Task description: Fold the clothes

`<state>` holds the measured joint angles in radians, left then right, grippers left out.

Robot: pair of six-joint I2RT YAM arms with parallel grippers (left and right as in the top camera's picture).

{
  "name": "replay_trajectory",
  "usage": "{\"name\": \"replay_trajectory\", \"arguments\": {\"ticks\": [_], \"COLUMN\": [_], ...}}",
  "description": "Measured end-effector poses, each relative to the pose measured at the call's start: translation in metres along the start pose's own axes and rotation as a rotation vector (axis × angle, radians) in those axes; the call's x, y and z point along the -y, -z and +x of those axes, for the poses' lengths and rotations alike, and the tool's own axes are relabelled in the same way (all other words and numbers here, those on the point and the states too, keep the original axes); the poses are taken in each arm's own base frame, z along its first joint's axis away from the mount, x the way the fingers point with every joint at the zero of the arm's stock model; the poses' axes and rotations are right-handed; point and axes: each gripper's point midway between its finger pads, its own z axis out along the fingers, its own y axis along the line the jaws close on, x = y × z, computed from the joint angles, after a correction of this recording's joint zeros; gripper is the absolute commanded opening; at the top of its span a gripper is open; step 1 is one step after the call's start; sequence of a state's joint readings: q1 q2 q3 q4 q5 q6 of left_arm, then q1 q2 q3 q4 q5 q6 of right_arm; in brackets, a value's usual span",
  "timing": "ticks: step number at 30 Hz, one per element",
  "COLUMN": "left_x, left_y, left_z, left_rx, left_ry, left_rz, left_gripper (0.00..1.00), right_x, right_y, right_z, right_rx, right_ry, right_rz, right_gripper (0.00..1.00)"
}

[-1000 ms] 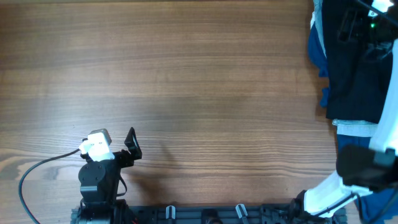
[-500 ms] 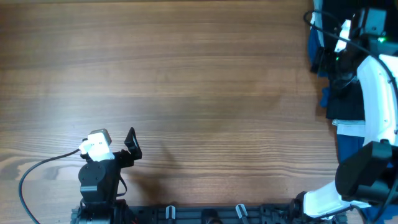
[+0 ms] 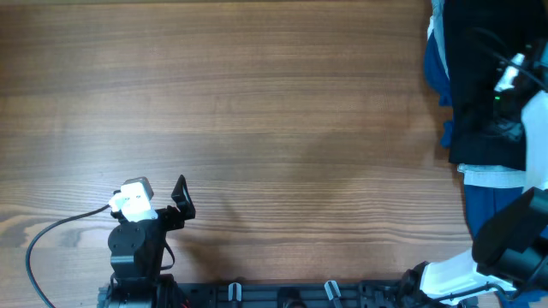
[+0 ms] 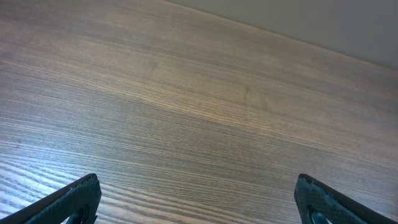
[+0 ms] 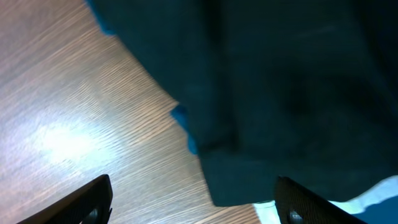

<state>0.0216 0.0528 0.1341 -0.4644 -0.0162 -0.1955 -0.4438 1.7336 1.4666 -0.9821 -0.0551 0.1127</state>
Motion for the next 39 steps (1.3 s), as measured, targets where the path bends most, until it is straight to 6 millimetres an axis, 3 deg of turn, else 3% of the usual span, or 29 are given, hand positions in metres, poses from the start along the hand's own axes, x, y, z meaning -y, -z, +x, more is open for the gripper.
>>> {"name": "replay_trajectory", "arguments": {"ticks": [5, 13, 16, 19, 24, 27, 28, 30, 35, 39], "left_x": [0.000, 0.000, 0.000, 0.000, 0.000, 0.000, 0.000, 0.000, 0.000, 0.000], "left_y": [0.000, 0.000, 0.000, 0.000, 0.000, 0.000, 0.000, 0.000, 0.000, 0.000], "left_z": [0.000, 0.000, 0.000, 0.000, 0.000, 0.000, 0.000, 0.000, 0.000, 0.000], "left_rx": [0.000, -0.001, -0.001, -0.001, 0.000, -0.001, -0.001, 0.000, -0.001, -0.001], "left_ry": [0.000, 0.000, 0.000, 0.000, 0.000, 0.000, 0.000, 0.000, 0.000, 0.000], "left_rz": [0.000, -0.001, 0.000, 0.000, 0.000, 0.000, 0.000, 0.000, 0.000, 0.000], "left_gripper": [1.00, 1.00, 1.00, 1.00, 1.00, 1.00, 1.00, 1.00, 1.00, 1.00], "right_x": [0.015, 0.006, 0.005, 0.004, 0.003, 0.003, 0.003, 0.003, 0.003, 0.003], "right_y": [-0.004, -0.051, -0.057, -0.057, -0.057, -0.057, -0.057, -0.057, -0.057, -0.061], "right_z": [-0.006, 0.012, 0.014, 0.011, 0.010, 0.009, 0.009, 0.009, 0.007, 0.009], "right_rx": [0.010, -0.092, -0.103, -0.094, -0.087, -0.086, -0.086, -0.085, -0.079, -0.090], "right_ry": [-0.052, -0.063, -0.064, -0.062, -0.060, -0.058, -0.060, -0.060, -0.067, -0.072], "right_rz": [-0.025, -0.097, -0.103, -0.107, -0.115, -0.115, -0.115, -0.115, -0.115, -0.114], "right_gripper": [0.84, 0.84, 0.83, 0.68, 0.65, 0.54, 0.54, 0.65, 0.80, 0.70]}}
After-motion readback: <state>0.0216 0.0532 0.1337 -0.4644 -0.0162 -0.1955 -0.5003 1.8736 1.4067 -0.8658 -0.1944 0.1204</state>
